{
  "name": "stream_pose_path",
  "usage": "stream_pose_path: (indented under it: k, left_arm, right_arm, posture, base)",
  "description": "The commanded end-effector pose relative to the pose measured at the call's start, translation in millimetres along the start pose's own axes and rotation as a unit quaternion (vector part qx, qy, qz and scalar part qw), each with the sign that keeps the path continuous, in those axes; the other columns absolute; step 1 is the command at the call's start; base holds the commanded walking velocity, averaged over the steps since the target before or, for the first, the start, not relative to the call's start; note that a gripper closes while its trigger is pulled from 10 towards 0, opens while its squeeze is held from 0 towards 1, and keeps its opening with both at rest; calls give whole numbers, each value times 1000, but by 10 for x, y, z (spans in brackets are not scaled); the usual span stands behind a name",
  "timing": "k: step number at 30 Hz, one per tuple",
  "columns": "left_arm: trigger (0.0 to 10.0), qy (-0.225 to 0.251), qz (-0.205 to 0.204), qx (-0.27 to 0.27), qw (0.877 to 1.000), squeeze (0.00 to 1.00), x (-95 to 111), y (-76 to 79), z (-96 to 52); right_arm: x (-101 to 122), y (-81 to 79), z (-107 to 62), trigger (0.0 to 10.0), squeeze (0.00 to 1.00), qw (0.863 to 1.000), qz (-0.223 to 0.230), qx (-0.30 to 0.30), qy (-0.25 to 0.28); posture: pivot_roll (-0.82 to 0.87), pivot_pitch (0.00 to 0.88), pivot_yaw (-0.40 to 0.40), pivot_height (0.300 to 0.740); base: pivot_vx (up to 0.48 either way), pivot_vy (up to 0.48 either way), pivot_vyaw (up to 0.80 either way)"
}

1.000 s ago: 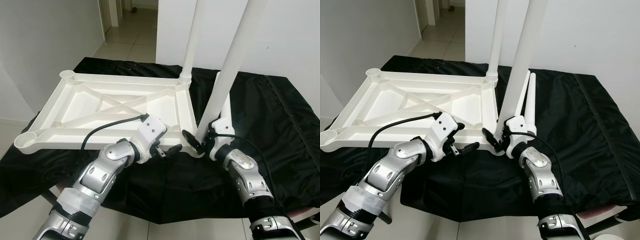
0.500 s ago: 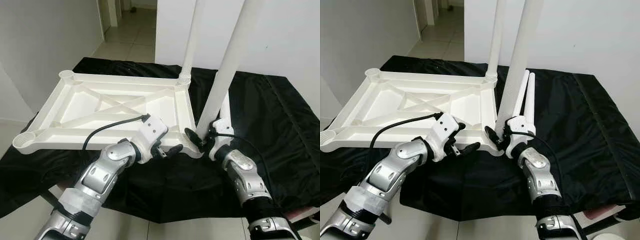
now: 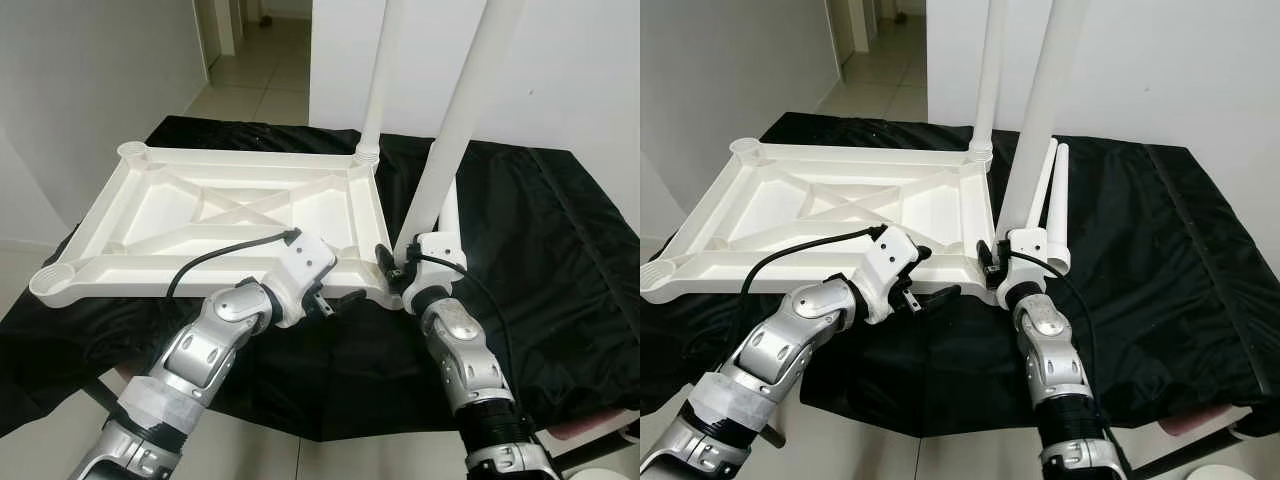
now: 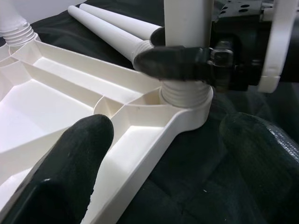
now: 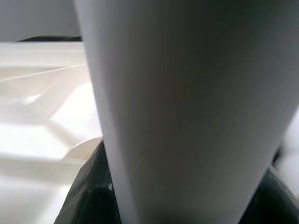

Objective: Building children table

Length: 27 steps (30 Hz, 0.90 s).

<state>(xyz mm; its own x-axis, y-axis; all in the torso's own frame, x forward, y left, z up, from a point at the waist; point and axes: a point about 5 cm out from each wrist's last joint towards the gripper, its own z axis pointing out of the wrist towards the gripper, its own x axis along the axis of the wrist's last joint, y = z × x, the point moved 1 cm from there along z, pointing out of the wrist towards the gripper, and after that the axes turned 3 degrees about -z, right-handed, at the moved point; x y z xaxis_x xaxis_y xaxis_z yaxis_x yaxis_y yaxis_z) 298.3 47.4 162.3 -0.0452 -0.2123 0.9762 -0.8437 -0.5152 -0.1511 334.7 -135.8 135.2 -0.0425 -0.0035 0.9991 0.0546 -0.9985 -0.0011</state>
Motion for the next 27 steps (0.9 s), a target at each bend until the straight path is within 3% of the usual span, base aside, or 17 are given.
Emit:
stream_pose_path:
  k: [1, 3, 6, 14, 15, 24, 25, 26, 27]
  left_arm:
    - [10000, -9, -4, -14, 1000, 0, -56, 38, -12]
    - [10000, -12, -8, -13, 1000, 0, -84, 56, -24]
    - [10000, -12, -12, -10, 1000, 0, -89, 57, -30]
    - [10000, -9, -12, -3, 1000, 0, -77, 35, -23]
    - [10000, -8, -12, -1, 1000, 0, -74, 28, -23]
    - [10000, -8, -14, 1, 1000, 0, -76, 41, -46]
    - [10000, -9, -14, 1, 1000, 0, -76, 45, -50]
    - [10000, -9, -14, 1, 1000, 0, -75, 49, -56]
    - [10000, -10, -14, 1, 1000, 0, -79, 55, -65]
  right_arm:
    - [35, 92, -15, 10000, 0, 997, 29, -71, 0]
    - [38, 4, -26, 10000, 0, 993, 47, -104, -6]
    - [64, -137, -20, 10000, 0, 995, 62, -83, 1]
    - [164, -128, 2, 10000, 0, 996, 54, -64, 22]
    - [184, -150, -9, 10000, 1000, 996, 59, -52, 29]
    - [284, -116, -81, 10000, 1000, 996, 50, 4, 69]
    - [288, -95, -84, 10000, 400, 996, 49, 11, 71]
    - [290, -73, -85, 10000, 0, 996, 50, 20, 71]
    - [290, -39, -83, 10000, 0, 996, 45, 28, 71]
  posture:
    - [17, 0, 12, 740]
    - [20, 0, 8, 740]
    - [22, 0, 3, 740]
    - [22, 0, -9, 740]
    - [23, 0, -11, 740]
    - [25, 0, -9, 740]
    - [30, 0, -10, 740]
    - [32, 0, -9, 740]
    - [32, 0, -9, 740]
  base:
    - [0, 0, 0]
    - [0, 0, 0]
    - [0, 0, 0]
    - [0, 0, 0]
    - [0, 0, 0]
    - [0, 0, 0]
    - [0, 0, 0]
    - [0, 0, 0]
    - [0, 0, 0]
